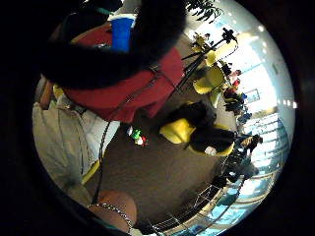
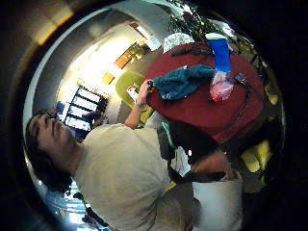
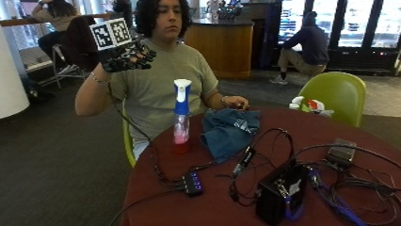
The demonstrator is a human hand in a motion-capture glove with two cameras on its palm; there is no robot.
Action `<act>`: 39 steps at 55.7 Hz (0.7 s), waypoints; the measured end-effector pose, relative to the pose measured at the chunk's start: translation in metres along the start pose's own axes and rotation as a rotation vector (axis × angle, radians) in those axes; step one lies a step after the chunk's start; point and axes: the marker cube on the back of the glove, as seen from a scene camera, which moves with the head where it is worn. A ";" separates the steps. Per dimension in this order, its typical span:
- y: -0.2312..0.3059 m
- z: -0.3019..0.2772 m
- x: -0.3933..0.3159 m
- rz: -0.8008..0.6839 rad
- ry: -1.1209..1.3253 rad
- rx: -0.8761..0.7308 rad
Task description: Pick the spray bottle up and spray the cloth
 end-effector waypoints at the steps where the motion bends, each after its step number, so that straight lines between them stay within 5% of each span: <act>1: 0.000 0.000 0.000 0.002 0.001 -0.001; 17: -0.009 0.008 0.006 0.056 0.012 -0.019; 28: -0.018 0.039 0.001 0.281 -0.077 0.110; 39: -0.030 0.080 -0.020 0.419 -0.538 0.345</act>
